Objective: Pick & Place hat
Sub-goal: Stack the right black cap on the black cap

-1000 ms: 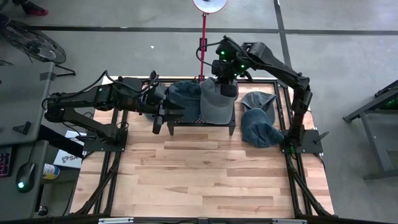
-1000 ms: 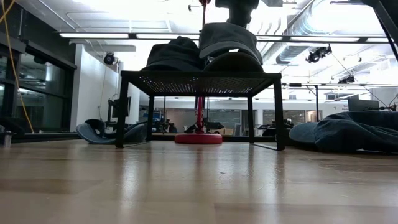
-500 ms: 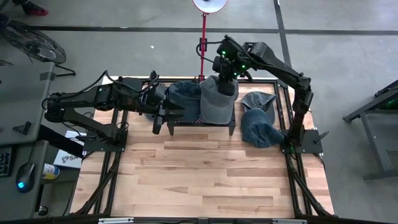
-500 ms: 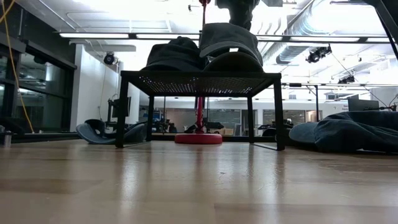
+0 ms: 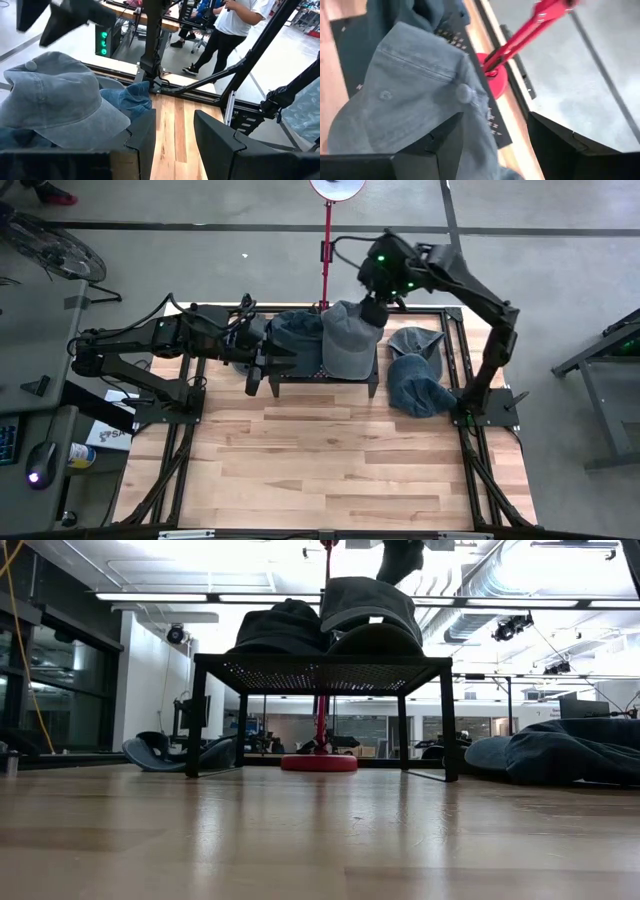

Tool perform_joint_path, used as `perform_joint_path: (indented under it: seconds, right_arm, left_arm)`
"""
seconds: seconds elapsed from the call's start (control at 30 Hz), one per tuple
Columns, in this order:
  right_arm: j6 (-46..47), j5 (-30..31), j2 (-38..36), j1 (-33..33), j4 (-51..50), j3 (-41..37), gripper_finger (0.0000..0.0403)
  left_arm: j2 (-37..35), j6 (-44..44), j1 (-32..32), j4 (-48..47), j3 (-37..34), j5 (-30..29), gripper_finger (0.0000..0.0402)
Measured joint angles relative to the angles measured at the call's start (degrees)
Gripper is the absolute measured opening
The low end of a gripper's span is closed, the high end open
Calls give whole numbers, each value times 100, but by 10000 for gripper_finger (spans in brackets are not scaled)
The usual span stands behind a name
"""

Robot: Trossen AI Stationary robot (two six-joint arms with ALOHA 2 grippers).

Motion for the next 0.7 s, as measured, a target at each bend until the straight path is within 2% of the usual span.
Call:
perform_joint_path:
  seconds: [0.13,0.33,0.47,0.7]
  right_arm:
    - [292,89,-348,0,-100,0,209]
    - [1100,-18,-910,80,-374,2,209]
    - [1419,8,-1223,285,-666,2,209]
    - [2300,4,-1577,853,-1060,-72,206]
  left_arm:
    - [-5,18,2,-266,0,-174,131]
    - [-210,-238,7,-1578,-4,-1400,131]
    - [-380,-605,7,-2306,-7,-2006,131]
    - [-647,-677,5,-2446,-4,-2150,131]
